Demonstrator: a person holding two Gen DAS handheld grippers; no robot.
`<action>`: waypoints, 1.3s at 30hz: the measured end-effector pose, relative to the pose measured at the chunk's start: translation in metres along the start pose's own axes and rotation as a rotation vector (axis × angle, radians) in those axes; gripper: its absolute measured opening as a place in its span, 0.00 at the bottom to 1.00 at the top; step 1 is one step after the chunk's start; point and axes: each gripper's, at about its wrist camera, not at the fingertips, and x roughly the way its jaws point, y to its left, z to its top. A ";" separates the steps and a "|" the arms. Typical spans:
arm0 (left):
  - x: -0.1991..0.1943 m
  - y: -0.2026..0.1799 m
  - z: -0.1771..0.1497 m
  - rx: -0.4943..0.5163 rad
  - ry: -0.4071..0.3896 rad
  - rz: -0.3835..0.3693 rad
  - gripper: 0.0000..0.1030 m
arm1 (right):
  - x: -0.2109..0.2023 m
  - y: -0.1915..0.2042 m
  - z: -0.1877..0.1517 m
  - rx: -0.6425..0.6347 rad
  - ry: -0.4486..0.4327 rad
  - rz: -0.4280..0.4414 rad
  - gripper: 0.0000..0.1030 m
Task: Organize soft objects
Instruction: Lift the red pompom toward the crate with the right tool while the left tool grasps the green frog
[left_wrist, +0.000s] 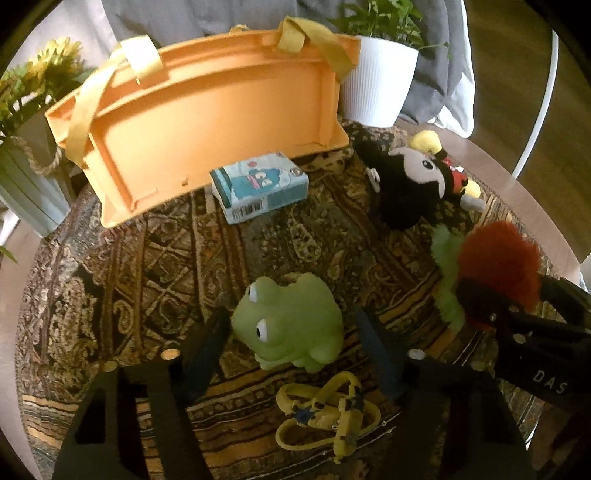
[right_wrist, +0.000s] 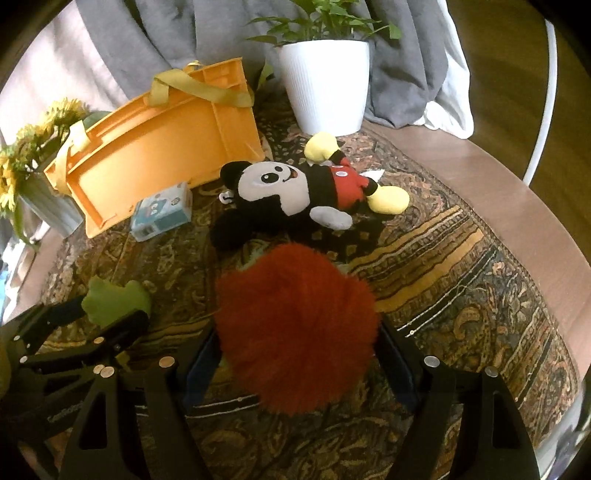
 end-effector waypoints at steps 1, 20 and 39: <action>0.002 0.001 0.000 -0.003 0.007 -0.009 0.59 | 0.001 0.000 0.000 -0.005 -0.001 0.001 0.71; -0.015 -0.003 -0.004 -0.008 -0.025 -0.032 0.51 | -0.007 0.014 0.000 -0.125 -0.018 -0.001 0.38; -0.095 -0.001 0.029 -0.023 -0.219 -0.003 0.51 | -0.077 0.029 0.039 -0.152 -0.187 0.047 0.38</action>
